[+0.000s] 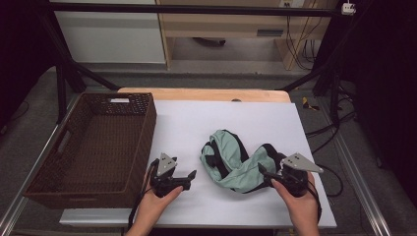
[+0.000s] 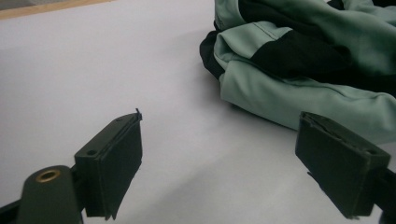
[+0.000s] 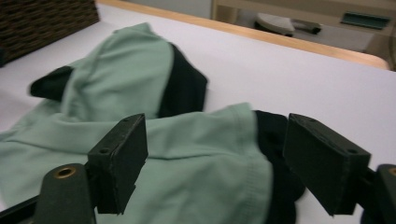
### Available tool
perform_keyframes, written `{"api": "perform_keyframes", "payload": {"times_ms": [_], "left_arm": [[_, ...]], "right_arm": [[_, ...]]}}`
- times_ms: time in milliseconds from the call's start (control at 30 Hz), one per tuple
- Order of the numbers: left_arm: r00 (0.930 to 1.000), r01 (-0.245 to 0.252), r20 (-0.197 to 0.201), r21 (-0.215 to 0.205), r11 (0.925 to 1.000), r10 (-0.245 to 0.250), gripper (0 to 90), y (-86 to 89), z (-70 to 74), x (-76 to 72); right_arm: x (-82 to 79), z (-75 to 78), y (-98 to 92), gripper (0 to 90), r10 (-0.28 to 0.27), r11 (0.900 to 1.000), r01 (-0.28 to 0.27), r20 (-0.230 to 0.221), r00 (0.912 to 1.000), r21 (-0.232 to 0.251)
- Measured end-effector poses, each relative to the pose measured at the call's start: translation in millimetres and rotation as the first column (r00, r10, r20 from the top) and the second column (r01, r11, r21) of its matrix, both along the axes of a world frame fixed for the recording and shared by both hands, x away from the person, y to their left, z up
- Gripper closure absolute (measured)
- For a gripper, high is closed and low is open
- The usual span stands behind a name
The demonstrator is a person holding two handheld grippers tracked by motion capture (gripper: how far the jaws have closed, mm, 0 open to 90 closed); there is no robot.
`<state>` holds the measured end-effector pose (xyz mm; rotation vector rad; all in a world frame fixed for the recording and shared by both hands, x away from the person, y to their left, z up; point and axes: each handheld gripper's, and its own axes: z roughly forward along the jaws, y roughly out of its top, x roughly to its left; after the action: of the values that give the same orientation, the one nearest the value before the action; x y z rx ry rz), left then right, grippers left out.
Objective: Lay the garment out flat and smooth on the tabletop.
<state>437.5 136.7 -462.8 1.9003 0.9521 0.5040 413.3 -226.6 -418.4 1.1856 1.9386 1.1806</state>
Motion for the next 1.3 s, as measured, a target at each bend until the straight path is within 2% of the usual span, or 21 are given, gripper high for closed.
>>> {"api": "perform_keyframes", "payload": {"times_ms": [100, 167, 267, 433, 533, 600, 667, 733, 833, 933, 1000, 1133, 1300], "left_arm": [[1.0000, 0.005, 0.002, 0.013, 0.9999, -0.005, 14.9, -1.8, -1.6, -0.7], [1.0000, 0.004, 0.001, 0.015, 0.9999, -0.004, 15.1, -2.5, -2.5, -1.5], [1.0000, 0.008, -0.001, 0.024, 0.9997, -0.008, 15.2, -3.2, -3.1, -3.0], [1.0000, 0.003, 0.006, 0.017, 0.9998, -0.003, 15.5, -3.9, -0.2, -3.0], [1.0000, -0.001, 0.001, 0.011, 0.9999, 0.001, 15.8, -3.3, -1.0, -2.7], [1.0000, 0.003, -0.006, 0.014, 0.9999, -0.003, 15.8, -2.8, -1.9, -3.1], [1.0000, 0.000, -0.008, 0.010, 1.0000, 0.000, 15.9, -2.5, -2.6, -3.5], [1.0000, -0.002, -0.007, 0.008, 1.0000, 0.002, 15.9, -1.9, -2.5, -3.3], [1.0000, -0.004, -0.007, 0.008, 1.0000, 0.004, 16.0, -1.3, -2.6, -3.1], [0.9999, -0.006, -0.010, 0.008, 1.0000, 0.006, 16.0, -0.6, -2.8, -3.2], [0.9999, -0.008, -0.008, 0.007, 0.9999, 0.008, 16.0, -0.2, -2.7, -2.8], [0.9999, -0.010, -0.010, 0.008, 0.9999, 0.010, 16.0, 0.2, -2.8, -2.6], [0.9999, -0.010, -0.011, 0.007, 0.9999, 0.010, 16.1, 0.4, -2.5, -2.4]], "right_arm": [[1.3, -0.3, 17.4, 26.6, 0.059, 0.998, -0.059, -0.010, 0.9982, -0.038], [2.6, -0.5, 29.5, 28.6, 0.090, 0.995, -0.091, -0.023, 0.9957, -0.046], [5.8, 1.3, 49.7, 31.5, 0.141, 0.987, -0.143, -0.032, 0.9894, -0.078], [15.0, 3.2, 82.3, 36.2, 0.214, 0.964, -0.223, -0.074, 0.9741, -0.148], [19.0, 5.1, 95.6, 44.7, 0.247, 0.947, -0.256, -0.070, 0.9666, -0.194], [22.5, 4.1, 102.8, 47.2, 0.258, 0.938, -0.268, -0.076, 0.9632, -0.221], [28.7, -0.4, 107.3, 49.7, 0.258, 0.928, -0.277, -0.107, 0.9602, -0.247], [35.4, -5.0, 108.1, 56.9, 0.248, 0.923, -0.277, -0.138, 0.9588, -0.266], [42.7, -5.8, 103.0, 72.0, 0.243, 0.928, -0.276, -0.154, 0.9578, -0.251], [47.1, 0.6, 93.3, 83.3, 0.248, 0.940, -0.279, -0.169, 0.9539, -0.198], [49.5, 7.0, 85.2, 85.6, 0.248, 0.948, -0.274, -0.161, 0.9552, -0.164], [55.4, 16.6, 67.7, 86.3, 0.206, 0.960, -0.226, -0.128, 0.9701, -0.163], [63.7, 19.9, 41.8, 86.4, 0.146, 0.975, -0.163, -0.113, 0.9828, -0.153]]}}
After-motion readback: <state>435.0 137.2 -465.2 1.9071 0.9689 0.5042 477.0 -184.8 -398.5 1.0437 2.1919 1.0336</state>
